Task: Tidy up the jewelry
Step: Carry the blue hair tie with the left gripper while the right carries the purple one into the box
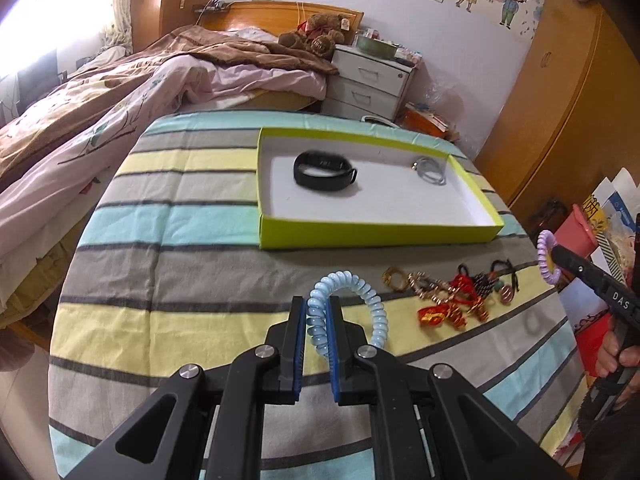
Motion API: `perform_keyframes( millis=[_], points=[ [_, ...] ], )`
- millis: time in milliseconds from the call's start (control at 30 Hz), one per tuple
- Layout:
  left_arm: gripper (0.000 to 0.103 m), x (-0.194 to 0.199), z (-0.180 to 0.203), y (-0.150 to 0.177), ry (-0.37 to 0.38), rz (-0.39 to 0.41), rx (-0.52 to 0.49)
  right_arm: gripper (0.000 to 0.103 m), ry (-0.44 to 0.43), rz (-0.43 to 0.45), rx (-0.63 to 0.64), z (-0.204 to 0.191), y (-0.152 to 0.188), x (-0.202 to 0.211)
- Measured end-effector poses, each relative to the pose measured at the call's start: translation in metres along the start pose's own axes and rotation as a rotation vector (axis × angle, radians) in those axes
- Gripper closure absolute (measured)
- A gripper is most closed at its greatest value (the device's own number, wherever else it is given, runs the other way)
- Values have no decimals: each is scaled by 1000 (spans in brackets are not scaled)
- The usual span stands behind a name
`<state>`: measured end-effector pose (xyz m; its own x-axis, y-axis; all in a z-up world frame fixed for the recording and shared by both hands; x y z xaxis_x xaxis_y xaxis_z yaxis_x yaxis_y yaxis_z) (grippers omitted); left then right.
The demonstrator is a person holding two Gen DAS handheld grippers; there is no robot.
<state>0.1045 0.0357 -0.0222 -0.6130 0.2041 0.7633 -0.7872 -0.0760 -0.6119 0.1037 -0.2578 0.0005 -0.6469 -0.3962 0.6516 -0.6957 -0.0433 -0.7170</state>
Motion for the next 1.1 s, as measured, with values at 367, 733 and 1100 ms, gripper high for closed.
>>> perform_keyframes(
  millis=[367, 733, 1100],
  points=[
    [93, 3, 18, -52, 34, 64, -39, 93, 38, -5, 5, -2, -35, -18],
    [93, -28, 18, -84, 25, 46, -51, 93, 48, -67, 11, 3, -73, -68],
    [93, -72, -6, -83, -14, -25, -4, 93, 38, -164, 57, -15, -99, -146]
  ],
)
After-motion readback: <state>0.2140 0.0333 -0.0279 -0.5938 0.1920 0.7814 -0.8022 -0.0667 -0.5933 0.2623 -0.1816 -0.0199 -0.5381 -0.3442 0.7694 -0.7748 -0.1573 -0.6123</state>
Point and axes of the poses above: each gripper's, at about its wrist camera, not at the fingertips, and x roughly against the way its jaws point, z to its right, y to its underside, the point moved 4 cm from there along -x, roughly the way its jaws point, and after that the axes turned 1 degree about x, right-handed, at the moved point
